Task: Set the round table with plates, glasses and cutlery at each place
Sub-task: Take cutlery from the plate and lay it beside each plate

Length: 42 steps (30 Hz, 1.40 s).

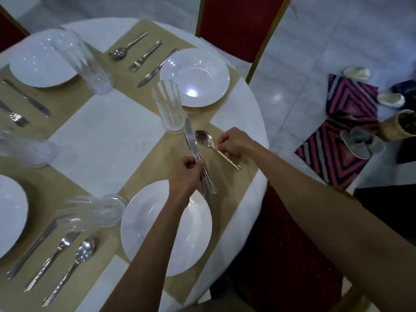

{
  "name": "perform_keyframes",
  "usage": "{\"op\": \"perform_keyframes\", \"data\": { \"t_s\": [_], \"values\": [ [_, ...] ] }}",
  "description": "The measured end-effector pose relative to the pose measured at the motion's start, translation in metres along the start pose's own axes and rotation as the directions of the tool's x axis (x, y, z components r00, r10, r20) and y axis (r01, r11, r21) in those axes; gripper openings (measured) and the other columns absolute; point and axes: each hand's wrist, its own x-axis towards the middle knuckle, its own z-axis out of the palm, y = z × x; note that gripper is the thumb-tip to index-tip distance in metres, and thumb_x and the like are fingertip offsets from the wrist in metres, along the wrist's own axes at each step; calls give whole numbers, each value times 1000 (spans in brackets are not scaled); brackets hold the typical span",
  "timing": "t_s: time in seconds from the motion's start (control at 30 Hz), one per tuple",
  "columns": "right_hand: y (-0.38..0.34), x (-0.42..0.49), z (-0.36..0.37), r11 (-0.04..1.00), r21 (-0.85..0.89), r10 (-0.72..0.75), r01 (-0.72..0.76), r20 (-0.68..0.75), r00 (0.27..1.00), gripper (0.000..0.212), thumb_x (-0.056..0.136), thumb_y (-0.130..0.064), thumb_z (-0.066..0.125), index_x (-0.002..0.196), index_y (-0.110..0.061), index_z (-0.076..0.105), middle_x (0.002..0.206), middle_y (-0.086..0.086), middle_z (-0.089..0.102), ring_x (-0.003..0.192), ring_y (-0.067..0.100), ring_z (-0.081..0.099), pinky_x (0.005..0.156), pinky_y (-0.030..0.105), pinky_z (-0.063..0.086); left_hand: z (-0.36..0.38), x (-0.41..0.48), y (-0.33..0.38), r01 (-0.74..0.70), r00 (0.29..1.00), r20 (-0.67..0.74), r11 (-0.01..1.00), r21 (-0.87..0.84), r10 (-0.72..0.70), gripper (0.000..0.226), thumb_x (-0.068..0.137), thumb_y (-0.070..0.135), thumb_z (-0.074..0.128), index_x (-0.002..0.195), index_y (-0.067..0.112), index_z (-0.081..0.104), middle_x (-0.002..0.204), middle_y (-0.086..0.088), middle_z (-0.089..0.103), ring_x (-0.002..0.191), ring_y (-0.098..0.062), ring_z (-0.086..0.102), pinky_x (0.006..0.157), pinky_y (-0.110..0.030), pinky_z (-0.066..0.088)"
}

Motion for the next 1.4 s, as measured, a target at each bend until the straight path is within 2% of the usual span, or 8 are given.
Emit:
{"op": "perform_keyframes", "data": {
  "t_s": [0.17, 0.27, 0.43, 0.57, 0.8, 1.13, 1.27, 1.4],
  "values": [
    [-4, 14, -4, 986, -144, -86, 85, 0, 996, 12, 78, -18, 75, 70, -27, 76, 71, -13, 69, 74, 5, 63, 64, 19, 44, 10, 2, 1, 10, 1000, -11, 1000, 14, -9, 8, 86, 18, 71, 80, 13, 72, 76, -10, 71, 74, -25, 69, 82, -52, 58],
    [-1, 14, -7, 977, -178, -112, 117, 37, 993, 12, 78, -16, 74, 69, -25, 76, 56, -15, 65, 66, 4, 62, 60, 19, 45, 12, 3, -2, 24, 1000, -16, 1000, 10, -24, 8, 87, 17, 71, 81, 12, 72, 76, -12, 72, 71, -23, 69, 80, -51, 59],
    [7, 13, -14, 976, -153, -156, 158, 22, 987, 15, 81, -9, 71, 73, -20, 76, 63, -7, 70, 57, 8, 65, 61, 24, 58, 14, 3, -1, -5, 1000, -27, 999, 34, 6, 8, 87, 19, 70, 88, 12, 74, 78, -10, 74, 78, -28, 72, 79, -47, 60],
    [8, 10, -8, 971, -151, -191, 184, -30, 981, 15, 82, -9, 72, 72, -20, 74, 57, -14, 63, 57, 1, 60, 60, 18, 48, 15, 3, -1, -14, 999, -35, 999, 35, 16, 7, 87, 19, 70, 87, 13, 74, 79, -10, 74, 80, -28, 72, 80, -48, 60],
    [9, 9, -5, 972, -146, -193, 184, -51, 980, 12, 85, -11, 71, 76, -18, 74, 60, -13, 62, 58, 2, 58, 64, 21, 50, 16, 2, -4, -24, 999, -42, 999, 21, 25, 6, 87, 19, 71, 87, 14, 74, 77, -8, 73, 71, -17, 68, 76, -43, 60],
    [17, 12, 4, 969, -142, -219, 202, -117, 969, 6, 82, -16, 74, 85, -11, 74, 88, 0, 72, 85, 14, 66, 78, 28, 54, 18, -2, -6, -8, 999, -47, 1000, 8, 9, 8, 87, 20, 72, 91, 13, 74, 79, -5, 73, 69, -12, 66, 70, -31, 56],
    [17, 5, 3, 975, -115, -203, 188, -141, 969, 7, 82, -16, 75, 87, -11, 73, 88, -1, 71, 83, 12, 64, 71, 20, 48, 18, -2, -6, 9, 998, -65, 1000, -17, -10, 8, 86, 20, 72, 90, 13, 74, 71, 1, 70, 62, -5, 63, 62, -23, 51],
    [13, -20, 3, 974, -40, -227, 223, -159, 961, 6, 81, -18, 77, 85, -17, 73, 80, -7, 70, 69, 1, 63, 57, 7, 40, 17, -1, -6, 33, 997, -72, 997, -76, -39, 8, 86, 19, 73, 89, 12, 74, 73, -1, 71, 67, -12, 65, 69, -30, 55]
  ]
}}
